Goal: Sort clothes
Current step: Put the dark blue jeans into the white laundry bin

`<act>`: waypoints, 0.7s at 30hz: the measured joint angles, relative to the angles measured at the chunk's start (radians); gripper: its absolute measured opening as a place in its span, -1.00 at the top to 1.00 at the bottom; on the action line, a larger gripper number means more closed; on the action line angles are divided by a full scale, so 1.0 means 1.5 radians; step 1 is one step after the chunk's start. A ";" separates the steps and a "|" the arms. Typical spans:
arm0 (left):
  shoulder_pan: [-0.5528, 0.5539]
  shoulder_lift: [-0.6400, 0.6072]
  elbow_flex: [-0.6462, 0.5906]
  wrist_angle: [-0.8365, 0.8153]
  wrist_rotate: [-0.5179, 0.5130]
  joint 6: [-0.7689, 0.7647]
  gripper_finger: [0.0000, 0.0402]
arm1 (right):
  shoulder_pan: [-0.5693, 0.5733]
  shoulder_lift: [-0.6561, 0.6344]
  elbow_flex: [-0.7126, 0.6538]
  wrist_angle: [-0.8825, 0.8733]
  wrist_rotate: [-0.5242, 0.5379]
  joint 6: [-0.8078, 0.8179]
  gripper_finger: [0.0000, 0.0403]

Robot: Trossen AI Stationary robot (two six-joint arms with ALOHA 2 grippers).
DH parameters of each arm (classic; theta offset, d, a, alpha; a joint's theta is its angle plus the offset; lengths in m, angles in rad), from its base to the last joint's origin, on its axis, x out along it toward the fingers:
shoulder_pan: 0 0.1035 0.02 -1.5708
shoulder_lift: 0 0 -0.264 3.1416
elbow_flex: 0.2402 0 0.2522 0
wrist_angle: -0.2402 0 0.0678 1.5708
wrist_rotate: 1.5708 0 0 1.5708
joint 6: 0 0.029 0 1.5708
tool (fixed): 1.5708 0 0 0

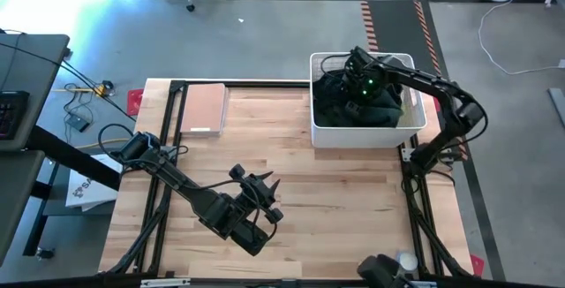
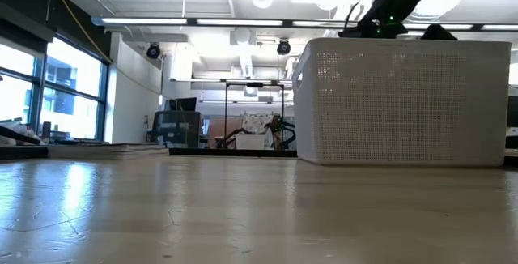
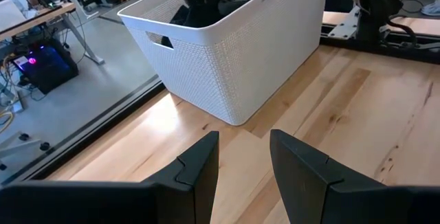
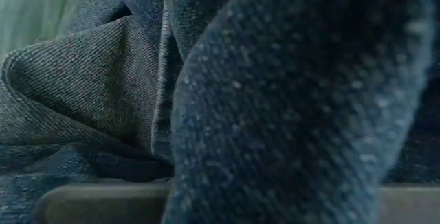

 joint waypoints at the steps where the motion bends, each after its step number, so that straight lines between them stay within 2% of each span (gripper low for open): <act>1: 0.000 0.000 0.000 0.001 0.000 0.000 0.36 | 0.000 0.000 0.000 0.001 0.001 -0.003 0.84; 4: 0.000 0.000 0.000 0.014 0.000 0.000 0.36 | 0.002 0.000 0.016 -0.024 0.004 -0.032 0.75; 8: 0.000 0.000 0.000 0.017 0.000 0.000 0.36 | 0.019 -0.021 0.074 -0.090 0.029 -0.033 0.48; 14: 0.000 0.000 0.000 0.019 0.000 0.010 0.36 | 0.057 -0.063 0.231 -0.199 0.094 -0.031 0.14; 21: 0.000 0.000 0.000 0.020 0.000 0.010 0.36 | 0.078 -0.105 0.391 -0.307 0.113 0.104 0.07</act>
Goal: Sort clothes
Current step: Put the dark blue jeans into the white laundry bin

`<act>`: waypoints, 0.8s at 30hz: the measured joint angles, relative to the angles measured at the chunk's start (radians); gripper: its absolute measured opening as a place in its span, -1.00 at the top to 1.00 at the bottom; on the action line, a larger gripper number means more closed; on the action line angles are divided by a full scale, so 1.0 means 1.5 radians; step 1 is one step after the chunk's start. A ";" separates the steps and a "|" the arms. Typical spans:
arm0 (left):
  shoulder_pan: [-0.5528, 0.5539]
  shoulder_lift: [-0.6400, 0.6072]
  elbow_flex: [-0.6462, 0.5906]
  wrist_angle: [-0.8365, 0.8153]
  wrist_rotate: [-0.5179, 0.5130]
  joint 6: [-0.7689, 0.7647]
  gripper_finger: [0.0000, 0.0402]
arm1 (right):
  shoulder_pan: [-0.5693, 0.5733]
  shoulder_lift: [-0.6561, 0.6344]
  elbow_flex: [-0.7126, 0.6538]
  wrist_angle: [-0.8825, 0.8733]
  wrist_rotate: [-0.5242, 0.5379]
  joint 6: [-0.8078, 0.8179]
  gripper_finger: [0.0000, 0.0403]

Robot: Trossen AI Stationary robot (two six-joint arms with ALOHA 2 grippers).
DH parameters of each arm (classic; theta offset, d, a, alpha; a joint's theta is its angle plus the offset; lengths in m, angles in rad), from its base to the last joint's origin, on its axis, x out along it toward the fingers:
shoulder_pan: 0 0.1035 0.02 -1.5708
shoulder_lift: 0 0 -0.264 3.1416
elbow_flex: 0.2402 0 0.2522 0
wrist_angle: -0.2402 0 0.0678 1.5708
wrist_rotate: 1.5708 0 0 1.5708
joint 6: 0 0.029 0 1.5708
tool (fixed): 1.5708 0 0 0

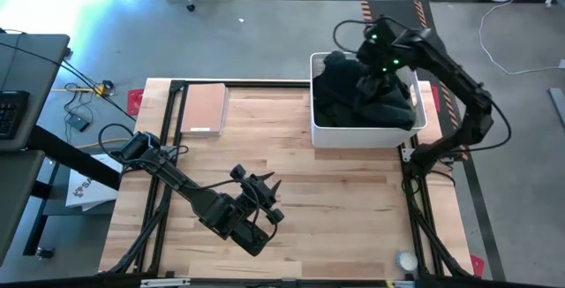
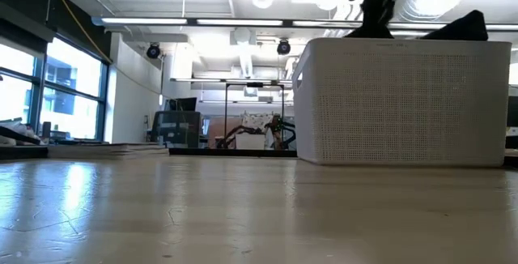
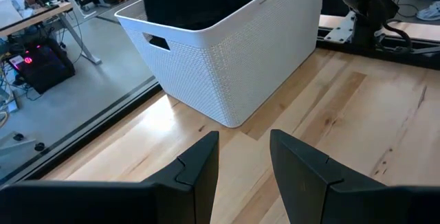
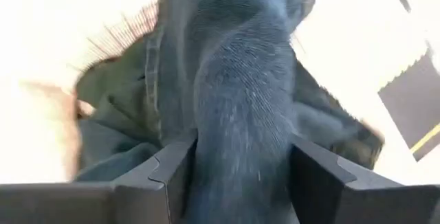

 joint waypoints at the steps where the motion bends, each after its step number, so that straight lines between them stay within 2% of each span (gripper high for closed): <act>1: 0.000 0.000 0.000 0.000 0.000 0.000 0.36 | 0.004 -0.007 0.008 -0.015 0.000 0.030 0.08; 7: 0.000 0.000 0.000 0.002 0.000 0.000 0.36 | 0.046 -0.056 0.003 -0.108 -0.003 0.111 0.09; 12: 0.003 0.000 0.000 0.002 0.000 0.000 0.36 | 0.103 -0.105 -0.036 -0.119 -0.004 0.169 0.10; 18: 0.005 0.000 0.000 0.003 -0.001 0.000 0.36 | 0.134 -0.140 -0.184 -0.120 -0.035 0.208 0.25; 20: 0.004 0.000 0.000 0.004 -0.001 0.000 0.36 | 0.121 -0.140 -0.250 -0.119 -0.005 0.199 0.33; 24: 0.005 0.000 0.000 0.005 -0.001 0.000 0.36 | 0.077 -0.125 -0.373 -0.045 0.118 0.189 0.46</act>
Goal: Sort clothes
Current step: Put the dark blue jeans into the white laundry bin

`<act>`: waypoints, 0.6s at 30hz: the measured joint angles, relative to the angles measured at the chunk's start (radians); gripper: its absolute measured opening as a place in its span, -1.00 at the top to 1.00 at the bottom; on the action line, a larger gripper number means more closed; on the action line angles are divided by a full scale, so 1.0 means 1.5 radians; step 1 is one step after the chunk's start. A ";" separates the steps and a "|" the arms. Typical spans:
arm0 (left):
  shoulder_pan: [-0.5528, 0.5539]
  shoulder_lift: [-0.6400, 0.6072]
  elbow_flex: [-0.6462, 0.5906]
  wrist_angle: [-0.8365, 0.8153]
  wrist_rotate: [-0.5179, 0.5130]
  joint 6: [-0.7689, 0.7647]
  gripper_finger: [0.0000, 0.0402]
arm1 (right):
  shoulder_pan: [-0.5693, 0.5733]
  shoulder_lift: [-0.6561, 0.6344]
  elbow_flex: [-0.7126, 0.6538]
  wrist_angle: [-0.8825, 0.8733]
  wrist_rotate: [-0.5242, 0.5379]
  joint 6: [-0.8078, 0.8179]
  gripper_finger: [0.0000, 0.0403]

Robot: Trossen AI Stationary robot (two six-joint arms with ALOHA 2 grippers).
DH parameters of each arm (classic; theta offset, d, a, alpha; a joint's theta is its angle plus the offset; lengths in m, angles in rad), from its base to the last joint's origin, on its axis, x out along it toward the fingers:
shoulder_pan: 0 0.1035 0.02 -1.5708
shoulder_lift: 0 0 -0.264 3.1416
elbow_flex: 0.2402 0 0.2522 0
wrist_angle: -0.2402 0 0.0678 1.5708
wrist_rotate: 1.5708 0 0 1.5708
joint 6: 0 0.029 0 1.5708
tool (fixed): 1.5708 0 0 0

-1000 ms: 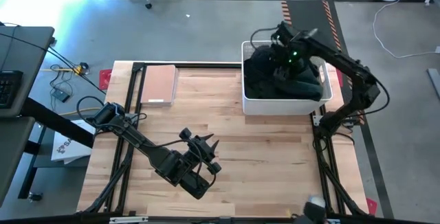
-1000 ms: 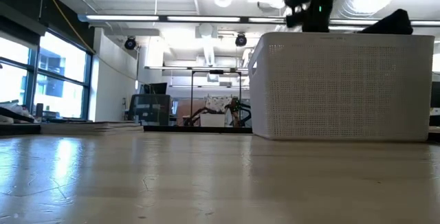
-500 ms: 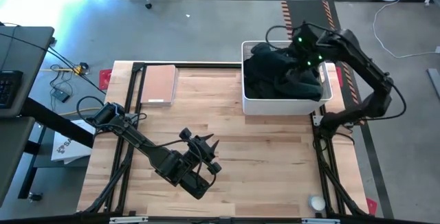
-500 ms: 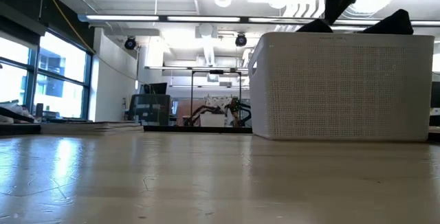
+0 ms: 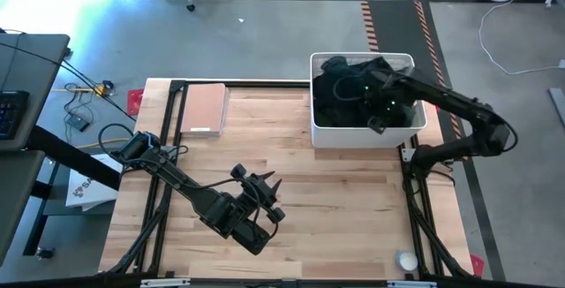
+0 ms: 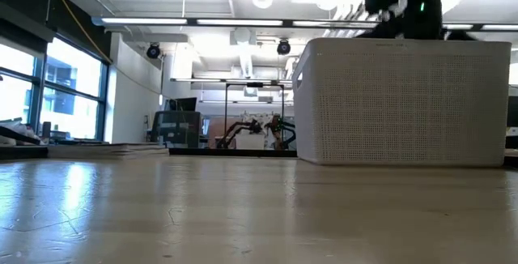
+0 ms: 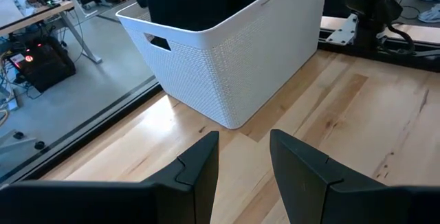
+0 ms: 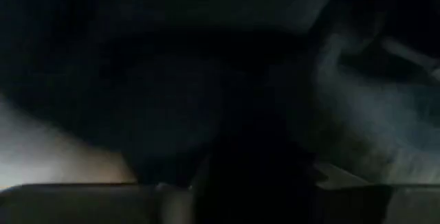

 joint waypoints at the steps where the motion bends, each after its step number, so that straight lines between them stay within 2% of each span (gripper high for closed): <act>1: 0.000 0.000 0.000 0.000 0.000 0.000 0.36 | -0.015 0.003 -0.020 0.027 -0.004 -0.008 0.48; 3: 0.000 0.000 0.000 0.001 0.000 0.001 0.36 | -0.051 0.001 -0.050 0.086 -0.008 -0.029 0.51; 7: 0.001 0.000 0.000 0.003 -0.001 0.001 0.36 | -0.131 0.012 -0.094 0.194 -0.215 -0.083 0.55; 9: 0.002 0.000 0.000 0.005 -0.001 0.001 0.36 | -0.157 0.017 -0.096 0.211 -0.270 -0.102 0.56; 13: 0.004 0.000 0.000 0.008 0.000 0.001 0.36 | -0.173 0.015 -0.066 0.173 -0.240 -0.116 0.57; 18: 0.004 0.000 0.000 0.010 0.000 0.001 0.36 | -0.166 0.001 0.026 0.097 -0.201 -0.098 0.57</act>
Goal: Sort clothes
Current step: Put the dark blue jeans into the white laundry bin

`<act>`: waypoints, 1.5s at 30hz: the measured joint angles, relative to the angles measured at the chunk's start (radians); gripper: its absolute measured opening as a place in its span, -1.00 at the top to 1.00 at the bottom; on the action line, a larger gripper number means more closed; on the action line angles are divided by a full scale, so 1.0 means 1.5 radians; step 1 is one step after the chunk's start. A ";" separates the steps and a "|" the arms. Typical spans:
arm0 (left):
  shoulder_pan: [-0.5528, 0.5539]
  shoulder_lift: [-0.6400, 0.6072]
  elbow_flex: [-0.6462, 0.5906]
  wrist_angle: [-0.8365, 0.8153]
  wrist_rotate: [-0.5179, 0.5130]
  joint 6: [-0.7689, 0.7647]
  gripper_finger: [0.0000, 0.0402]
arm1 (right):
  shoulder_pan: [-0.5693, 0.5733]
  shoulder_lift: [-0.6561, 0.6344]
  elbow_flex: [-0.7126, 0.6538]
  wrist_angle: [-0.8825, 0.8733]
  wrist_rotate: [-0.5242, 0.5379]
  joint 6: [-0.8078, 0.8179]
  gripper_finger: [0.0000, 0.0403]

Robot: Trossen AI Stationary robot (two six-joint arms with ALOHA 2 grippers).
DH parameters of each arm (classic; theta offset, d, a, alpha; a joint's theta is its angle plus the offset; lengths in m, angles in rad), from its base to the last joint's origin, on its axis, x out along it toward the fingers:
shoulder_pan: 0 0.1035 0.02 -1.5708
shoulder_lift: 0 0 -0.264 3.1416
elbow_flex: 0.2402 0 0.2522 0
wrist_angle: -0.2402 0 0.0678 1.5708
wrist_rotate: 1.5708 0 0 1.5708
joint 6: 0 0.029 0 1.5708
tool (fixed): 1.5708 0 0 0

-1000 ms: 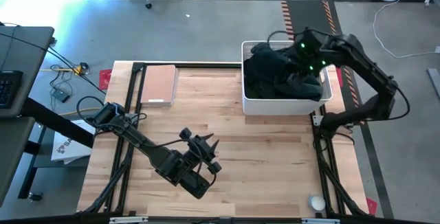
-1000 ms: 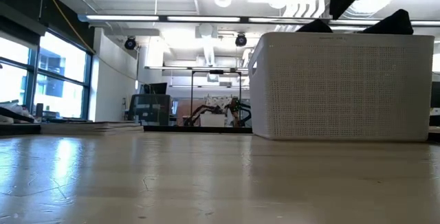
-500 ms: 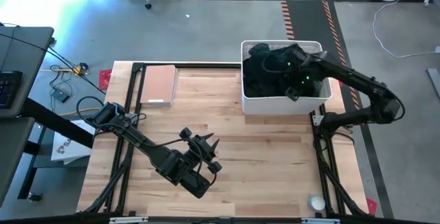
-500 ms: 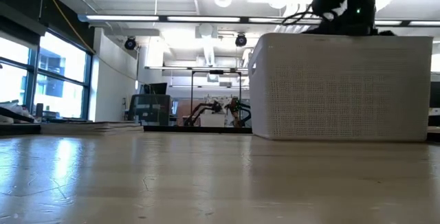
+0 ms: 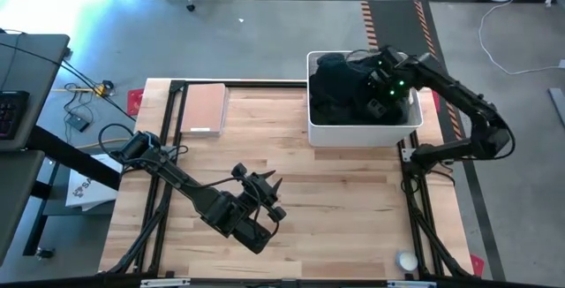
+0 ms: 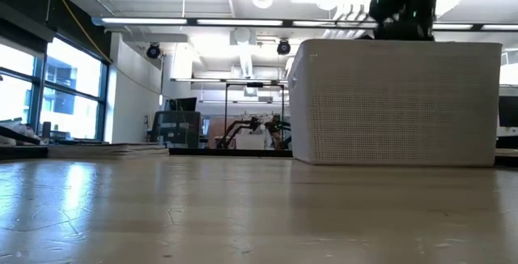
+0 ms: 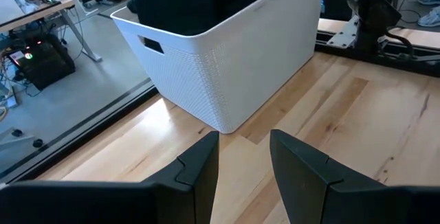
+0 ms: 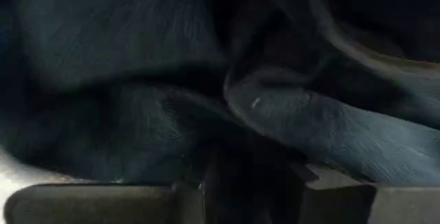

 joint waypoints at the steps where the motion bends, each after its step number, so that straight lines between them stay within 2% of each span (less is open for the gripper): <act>1: 0.000 0.000 0.000 0.000 0.000 0.000 0.36 | 0.003 -0.004 0.025 -0.013 -0.001 0.000 0.57; 7: 0.002 0.000 0.000 0.001 0.000 0.000 0.36 | 0.014 -0.016 0.157 -0.012 -0.017 0.014 0.57; 12: 0.005 0.000 0.000 0.002 0.000 0.000 0.36 | 0.015 -0.015 0.186 0.115 -0.089 -0.003 0.57; 17: 0.009 0.000 0.000 0.002 0.001 0.000 0.36 | 0.014 0.021 0.128 0.240 -0.084 0.005 0.57; 26: 0.009 0.000 0.000 0.002 0.001 0.000 0.36 | 0.012 0.153 -0.100 0.318 -0.071 -0.043 0.57; 30: 0.009 0.000 0.000 0.003 0.005 0.000 0.36 | 0.005 0.164 -0.139 0.346 -0.071 -0.074 0.57; 35: 0.009 0.000 0.000 0.005 0.005 0.000 0.36 | 0.011 0.111 -0.065 0.237 -0.073 -0.056 0.57; 40: 0.009 0.000 0.000 0.011 0.007 0.000 0.36 | 0.036 -0.001 0.039 0.193 -0.086 -0.053 0.57; 42: 0.009 0.000 0.000 0.014 0.007 0.000 0.36 | 0.042 -0.041 0.054 0.213 -0.096 -0.053 0.57; 45: 0.009 0.000 0.000 0.016 0.007 0.000 0.36 | 0.042 -0.103 0.045 0.325 -0.148 -0.062 0.57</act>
